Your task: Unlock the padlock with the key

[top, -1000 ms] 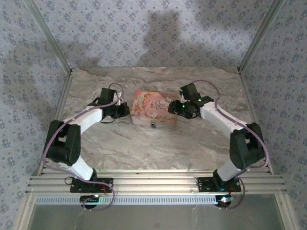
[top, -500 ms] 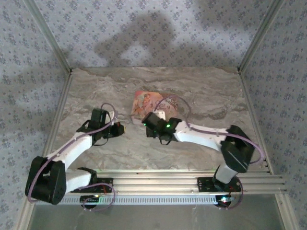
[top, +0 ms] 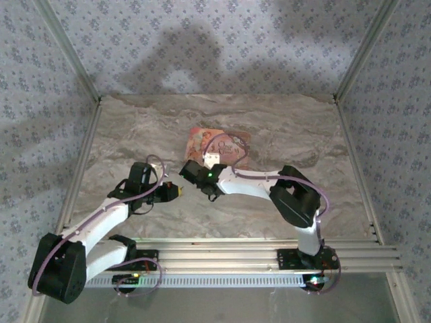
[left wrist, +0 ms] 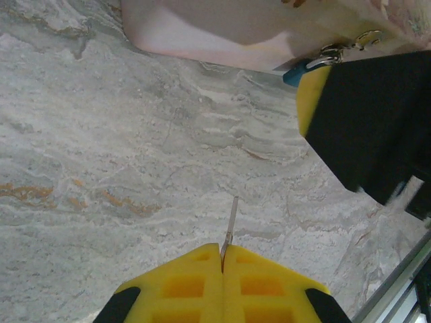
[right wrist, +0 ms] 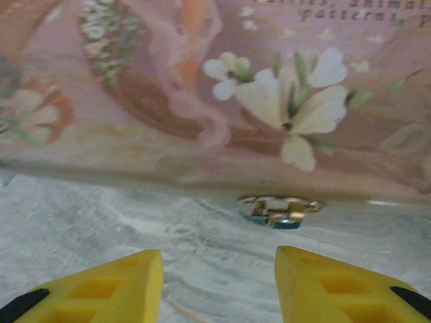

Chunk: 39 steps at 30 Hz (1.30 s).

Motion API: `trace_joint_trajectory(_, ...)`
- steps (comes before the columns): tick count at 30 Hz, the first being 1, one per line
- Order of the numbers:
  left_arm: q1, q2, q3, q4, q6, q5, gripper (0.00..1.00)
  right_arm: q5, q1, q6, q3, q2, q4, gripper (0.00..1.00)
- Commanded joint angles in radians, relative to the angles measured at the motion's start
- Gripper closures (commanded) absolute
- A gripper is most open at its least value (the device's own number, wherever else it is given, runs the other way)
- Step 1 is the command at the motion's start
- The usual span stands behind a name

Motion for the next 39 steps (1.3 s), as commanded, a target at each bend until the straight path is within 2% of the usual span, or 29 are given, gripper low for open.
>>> trace_joint_trajectory(1, -0.014, -0.007, -0.006, 0.039, 0.008, 0.022, 1.00, 0.062, -0.023, 0.031, 0.004, 0.015, -0.037, 0.53)
trace_joint_trajectory(20, -0.027, 0.015, -0.021, 0.058, 0.016, 0.021, 1.00, 0.067, -0.075, -0.006, -0.009, 0.091, 0.047, 0.60)
trace_joint_trajectory(30, -0.030, 0.006, -0.025, 0.057, 0.027, 0.032, 1.00, 0.070, -0.076, -0.045, 0.004, 0.087, 0.033, 0.72)
trace_joint_trajectory(35, -0.031, 0.002, -0.030, 0.057, 0.027, 0.031, 1.00, 0.043, -0.073, -0.073, -0.002, 0.074, 0.031, 0.79)
trace_joint_trajectory(39, -0.031, -0.006, -0.037, 0.057, 0.028, 0.030, 1.00, -0.015, -0.074, -0.116, 0.000, 0.057, 0.029, 0.80)
